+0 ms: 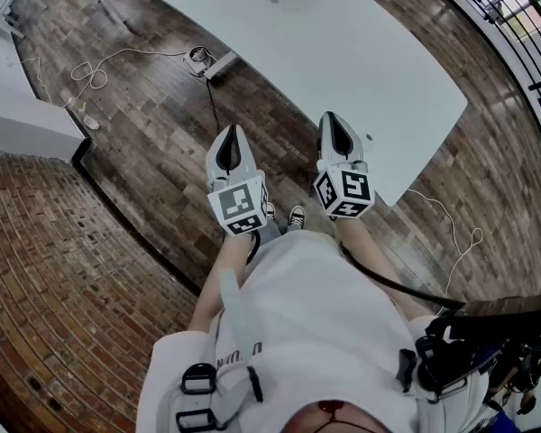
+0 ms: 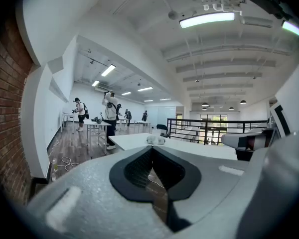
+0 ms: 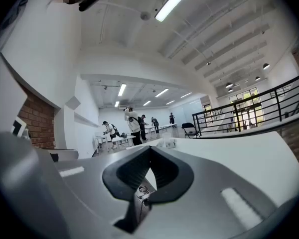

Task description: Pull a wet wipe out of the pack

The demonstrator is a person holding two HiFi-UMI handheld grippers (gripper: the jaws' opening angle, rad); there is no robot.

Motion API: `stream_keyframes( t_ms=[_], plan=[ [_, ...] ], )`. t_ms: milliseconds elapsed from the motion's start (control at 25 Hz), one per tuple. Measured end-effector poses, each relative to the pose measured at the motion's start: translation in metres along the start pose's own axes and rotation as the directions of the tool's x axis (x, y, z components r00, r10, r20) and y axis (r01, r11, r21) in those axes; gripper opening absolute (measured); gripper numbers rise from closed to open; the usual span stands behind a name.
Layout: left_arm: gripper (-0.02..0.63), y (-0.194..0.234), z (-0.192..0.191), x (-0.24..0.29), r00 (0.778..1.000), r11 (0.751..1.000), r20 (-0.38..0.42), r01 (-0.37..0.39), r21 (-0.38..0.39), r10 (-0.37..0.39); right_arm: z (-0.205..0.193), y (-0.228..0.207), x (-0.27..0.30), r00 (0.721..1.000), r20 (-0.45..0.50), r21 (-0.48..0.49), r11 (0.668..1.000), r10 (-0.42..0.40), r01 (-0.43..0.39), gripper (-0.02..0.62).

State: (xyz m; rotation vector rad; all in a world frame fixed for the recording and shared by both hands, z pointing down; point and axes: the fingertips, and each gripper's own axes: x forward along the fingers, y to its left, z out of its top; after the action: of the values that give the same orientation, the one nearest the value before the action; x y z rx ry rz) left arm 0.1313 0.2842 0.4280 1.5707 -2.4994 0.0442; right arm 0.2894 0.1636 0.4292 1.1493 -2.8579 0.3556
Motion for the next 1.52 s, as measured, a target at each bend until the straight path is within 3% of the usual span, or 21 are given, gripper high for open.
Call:
stream_keyframes(
  t_ms=[360, 640, 800, 960, 1160, 1520],
  plan=[
    [0.003, 0.042, -0.012, -0.01, 1.0, 1.0, -0.02, -0.013, -0.011, 0.013, -0.004, 0.023, 0.001, 1.0, 0.007, -0.024, 0.999, -0.023, 0.023, 0.005],
    [0.003, 0.027, -0.012, 0.009, 0.997, 0.998, -0.011, 0.07, 0.0, -0.07, 0.005, 0.017, 0.001, 0.997, 0.033, -0.039, 0.997, -0.067, 0.068, 0.005],
    [0.003, 0.037, -0.015, 0.031, 0.998, 0.999, -0.025, 0.051, -0.001, -0.051, -0.001, 0.016, 0.031, 0.999, 0.02, -0.032, 0.998, -0.047, 0.048, 0.005],
    [0.003, 0.063, -0.011, 0.078, 0.999, 1.0, -0.037, -0.001, 0.021, 0.002, -0.001, 0.027, 0.098, 1.0, 0.022, -0.028, 0.999, 0.017, -0.016, 0.005],
    [0.003, 0.063, 0.009, 0.18, 0.999, 0.999, -0.046, -0.006, 0.036, 0.008, 0.015, 0.009, 0.196, 0.997, 0.004, -0.011, 0.996, 0.083, -0.083, 0.005],
    [0.003, 0.074, 0.028, 0.286, 0.998, 0.999, -0.06, 0.022, 0.046, -0.02, 0.012, -0.018, 0.292, 0.996, -0.04, 0.02, 0.997, 0.074, -0.073, 0.005]
  ],
)
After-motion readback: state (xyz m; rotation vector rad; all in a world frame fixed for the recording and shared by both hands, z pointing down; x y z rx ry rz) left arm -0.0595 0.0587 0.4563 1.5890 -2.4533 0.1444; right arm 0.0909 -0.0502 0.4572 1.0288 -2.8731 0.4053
